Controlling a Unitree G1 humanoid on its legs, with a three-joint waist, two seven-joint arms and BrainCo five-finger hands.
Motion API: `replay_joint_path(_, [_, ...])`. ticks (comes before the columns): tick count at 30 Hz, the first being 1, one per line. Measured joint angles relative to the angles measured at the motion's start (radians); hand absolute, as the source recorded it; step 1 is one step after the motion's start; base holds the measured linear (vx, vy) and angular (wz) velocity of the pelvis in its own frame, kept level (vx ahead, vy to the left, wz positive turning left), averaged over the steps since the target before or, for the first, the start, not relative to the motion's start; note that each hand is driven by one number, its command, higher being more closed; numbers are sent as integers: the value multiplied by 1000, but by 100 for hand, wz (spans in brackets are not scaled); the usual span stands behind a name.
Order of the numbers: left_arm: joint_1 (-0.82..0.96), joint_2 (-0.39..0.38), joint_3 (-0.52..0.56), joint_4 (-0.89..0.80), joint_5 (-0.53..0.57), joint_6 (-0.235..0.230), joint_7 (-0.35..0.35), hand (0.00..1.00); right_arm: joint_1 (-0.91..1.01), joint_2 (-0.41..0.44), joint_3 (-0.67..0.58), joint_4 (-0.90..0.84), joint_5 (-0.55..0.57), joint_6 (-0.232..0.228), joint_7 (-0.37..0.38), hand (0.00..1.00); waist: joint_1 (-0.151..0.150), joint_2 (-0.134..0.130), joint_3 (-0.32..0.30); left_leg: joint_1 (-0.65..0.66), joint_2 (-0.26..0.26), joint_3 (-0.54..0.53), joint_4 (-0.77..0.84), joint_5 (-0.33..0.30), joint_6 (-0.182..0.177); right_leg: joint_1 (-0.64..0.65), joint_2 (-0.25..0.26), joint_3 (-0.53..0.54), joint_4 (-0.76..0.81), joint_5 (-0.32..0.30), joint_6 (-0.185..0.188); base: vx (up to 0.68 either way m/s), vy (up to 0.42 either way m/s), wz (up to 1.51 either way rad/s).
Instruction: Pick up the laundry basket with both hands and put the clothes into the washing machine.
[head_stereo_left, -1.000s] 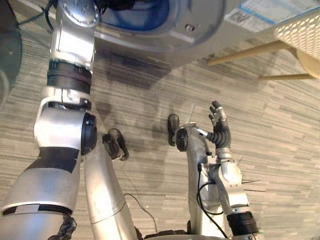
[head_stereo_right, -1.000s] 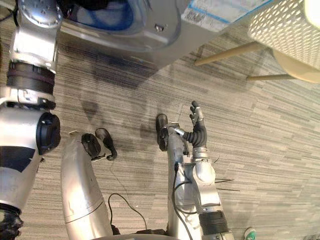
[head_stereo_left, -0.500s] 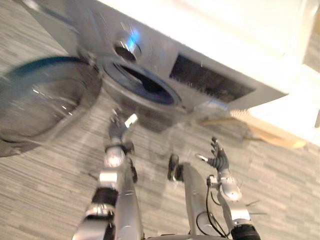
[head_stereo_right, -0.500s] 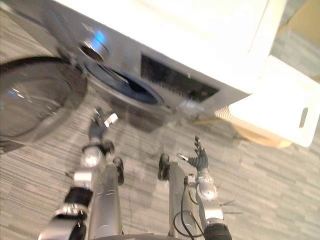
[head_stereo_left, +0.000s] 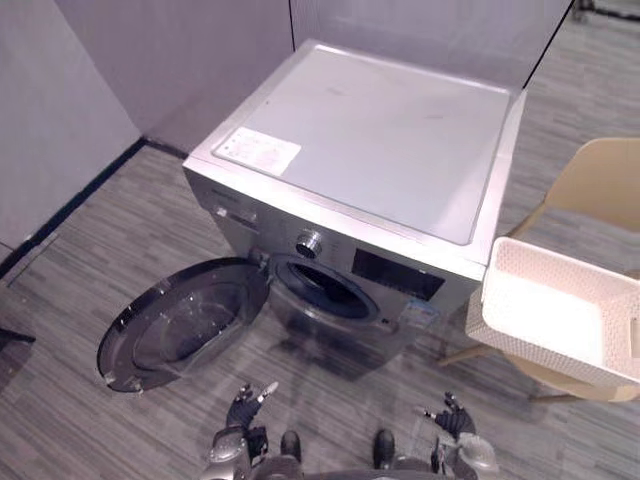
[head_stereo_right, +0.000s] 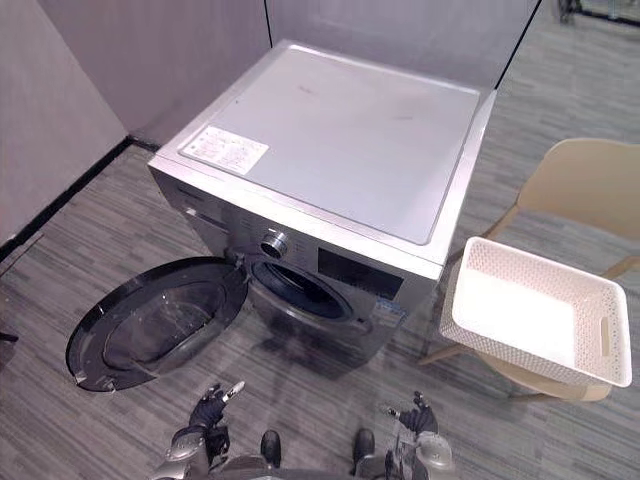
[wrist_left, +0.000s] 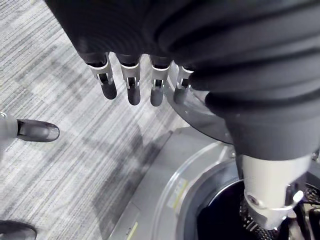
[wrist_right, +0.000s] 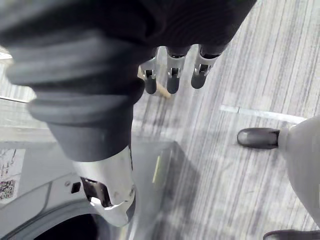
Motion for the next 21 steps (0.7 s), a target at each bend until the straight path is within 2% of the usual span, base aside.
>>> replay_joint_path(4, [-23, 12, -18, -1, 5, -1, 1, 0, -40, -2, 8, 26, 0, 0, -2, 0, -1, -1, 38, -91, -17, -47, 96, 3, 5, -36, -16, -26, 25, 14, 1, -154, 45, 25])
replay_joint_path(6, [-28, 12, -39, -1, 5, -1, 1, 0, -68, -8, 20, 27, 0, 0, -3, 0, 2, -1, 59, -142, -13, -50, 136, 3, 4, -85, -19, -25, 60, 14, 0, -228, 34, 8])
replay_joint_path(7, [-25, 11, -44, 0, 5, 0, 1, 0, -84, -12, 25, 26, 0, 0, -4, 0, 0, -4, 64, -158, -2, -50, 134, -1, 5, -119, -37, -21, 82, 17, -6, -242, 63, -18])
replay_joint_path(8, [-17, 5, -49, 0, 5, 1, 1, 0, -94, -21, 20, 25, 1, -1, -6, 0, 2, -15, 71, -183, 4, -39, 201, -40, 20, -143, -47, -12, 96, 23, -16, -219, 84, -27])
replay_joint_path(9, [-14, 3, -49, 0, 6, 3, 1, 0, -97, -23, 17, 21, 1, -1, -9, 0, 0, -15, 73, -198, 13, -38, 281, -70, 27, -151, -52, -3, 108, 25, -16, -195, 127, -38])
replay_joint_path(10, [-17, 7, -47, -2, 17, 5, 2, 0, -91, -30, 17, 17, 0, -1, -10, 0, -2, -24, 79, -216, 43, -44, 453, -127, 24, -164, -65, 11, 132, 31, -7, -157, 188, -30])
replay_joint_path(11, [-18, 8, -48, -2, 35, 4, 4, 0, -83, -43, 16, 17, 0, 0, -11, 0, -10, -23, 79, -197, 76, -60, 546, -158, 10, -167, -77, 27, 139, 42, 11, -173, 226, -26])
replay_joint_path(12, [-23, 6, -50, -2, 43, 2, 4, 0, -81, -51, 15, 18, 0, 0, -13, 0, -13, -19, 76, -179, 88, -84, 550, -163, 0, -171, -82, 35, 138, 49, 22, -152, 233, -15])
replay_joint_path(13, [-30, 2, -53, -2, 43, -1, 6, 0, -69, -61, 16, 19, 0, 0, -16, 0, -28, -8, 72, -149, 91, -124, 503, -195, -47, -182, -87, 42, 135, 61, 39, -208, 412, -7])
replay_joint_path(14, [-54, 8, -78, -2, 43, -5, 11, 0, -68, -69, 15, 19, 0, 1, -20, 0, -41, 6, 62, -104, 63, -148, 372, -273, -39, -204, -109, 58, 104, 93, 75, -203, 427, 7])
replay_joint_path(15, [-71, 15, -94, -2, 43, -7, 12, 0, -67, -55, 12, 28, 0, 1, -21, 0, -53, -22, 71, -106, 34, -140, 350, -279, -29, -211, -127, 64, 81, 114, 80, -242, 479, 5])
replay_joint_path(16, [-88, 37, -117, -4, 44, -10, 15, 0, -70, -33, 11, 40, 0, 7, -17, 0, -54, -57, 85, -120, -6, -115, 362, -265, -25, -216, -153, 88, 56, 131, 69, -225, 343, -16])
replay_joint_path(17, [-99, 62, -130, -6, 67, -9, 23, 0, -71, -6, 10, 47, 0, 21, -14, 0, -54, -76, 84, -184, -42, -87, 450, -290, 19, -245, -179, 121, 29, 165, 30, -237, 330, -37])
replay_joint_path(18, [-99, 66, -132, -7, 74, -9, 24, 0, -72, 1, 11, 47, 0, 24, -14, 0, -53, -80, 85, -206, -54, -71, 480, -299, 34, -258, -190, 125, 19, 159, 9, -255, 331, -54])
replay_joint_path(19, [-97, 69, -130, -10, 82, -9, 27, 0, -77, 5, 23, 49, 0, 28, -14, 0, -51, -75, 87, -230, -58, -44, 484, -299, 51, -270, -202, 109, 5, 100, -11, -234, 259, -64])
replay_joint_path(20, [-95, 70, -129, -14, 83, -9, 27, 0, -92, 9, 39, 55, 0, 28, -12, 0, -51, -52, 100, -232, -46, -9, 454, -277, 85, -296, -204, 91, 18, 62, -7, -196, 228, -66])
replay_joint_path(21, [-97, 69, -129, -14, 84, -9, 27, 0, -100, 8, 50, 57, 0, 28, -10, 0, -50, -56, 100, -227, -40, 5, 437, -265, 98, -310, -197, 76, 75, 69, 5, -142, 184, -77])
